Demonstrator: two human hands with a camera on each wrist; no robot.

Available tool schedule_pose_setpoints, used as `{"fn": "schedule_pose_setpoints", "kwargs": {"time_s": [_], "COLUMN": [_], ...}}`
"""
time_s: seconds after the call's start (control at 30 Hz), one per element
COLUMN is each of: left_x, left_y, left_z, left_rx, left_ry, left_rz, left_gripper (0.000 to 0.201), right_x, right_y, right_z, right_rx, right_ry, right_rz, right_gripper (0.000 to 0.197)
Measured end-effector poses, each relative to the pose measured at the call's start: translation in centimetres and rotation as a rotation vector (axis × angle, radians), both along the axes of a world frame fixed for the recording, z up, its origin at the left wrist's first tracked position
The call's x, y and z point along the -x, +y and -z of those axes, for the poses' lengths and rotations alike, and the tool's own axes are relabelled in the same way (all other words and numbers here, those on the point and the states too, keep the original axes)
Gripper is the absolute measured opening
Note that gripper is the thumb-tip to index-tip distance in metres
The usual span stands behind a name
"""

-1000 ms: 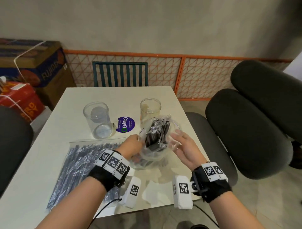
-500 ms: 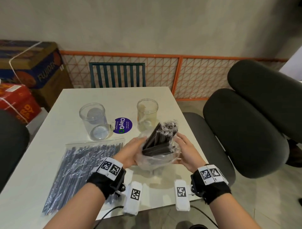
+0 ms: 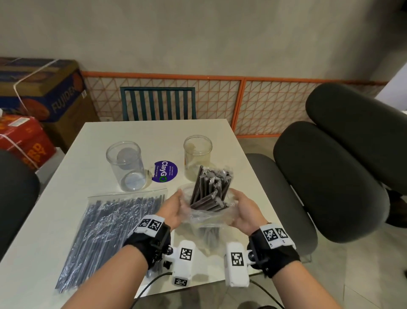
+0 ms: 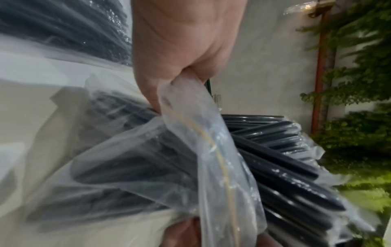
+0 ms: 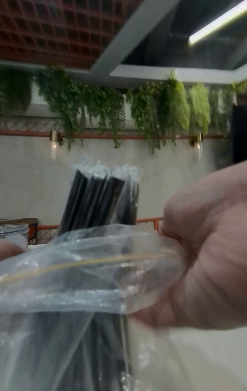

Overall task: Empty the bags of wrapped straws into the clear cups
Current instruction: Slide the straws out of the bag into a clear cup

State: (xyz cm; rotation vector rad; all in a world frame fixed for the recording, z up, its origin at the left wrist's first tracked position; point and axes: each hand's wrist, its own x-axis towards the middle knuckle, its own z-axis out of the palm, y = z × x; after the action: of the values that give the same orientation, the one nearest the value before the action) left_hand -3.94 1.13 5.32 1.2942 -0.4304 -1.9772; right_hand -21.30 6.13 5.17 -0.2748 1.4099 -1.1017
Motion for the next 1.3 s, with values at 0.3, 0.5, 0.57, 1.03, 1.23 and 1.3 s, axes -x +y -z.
{"fn": "schedule_pose_setpoints", "kwargs": {"time_s": [0.3,0.5,0.57,1.03,1.23,1.3], "left_x": [-1.4,-1.9,-2.1,-2.9,-2.9,-3.2], "left_y": [0.6,1.7,1.7,-0.4,-2.8,-3.3], "left_z": [-0.7,-1.3,-0.7,-6.7,-9.3,-9.3], "left_rx": [0.029,-0.121,-0.159,0.037,0.247,0.322], "left_ry": [-0.487,-0.006,0.205,0.055,0.012,-0.034], "left_rz": [0.535,0.411,0.202,0.483,0.572,0.549], "left_gripper": [0.043,0.025,0.031,0.059,0.039,0.04], "right_x": [0.0,-0.8,-0.7,0.9,-0.1,0.1], "right_y": [0.4,-0.1,0.1,0.1,-2.9,-3.7], "right_z": [-0.2,-0.2,0.0,-7.1,-10.6,-10.9], "right_rx": [0.053,0.161,0.116,0.482,0.532,0.364], "right_ry": [0.188,-0.19,-0.25,0.349,0.743,0.896], "right_rz": [-0.073,-0.016,-0.079,-0.283,-0.371,-0.36], "right_gripper": [0.053,0.028,0.034,0.033,0.019,0.056]}}
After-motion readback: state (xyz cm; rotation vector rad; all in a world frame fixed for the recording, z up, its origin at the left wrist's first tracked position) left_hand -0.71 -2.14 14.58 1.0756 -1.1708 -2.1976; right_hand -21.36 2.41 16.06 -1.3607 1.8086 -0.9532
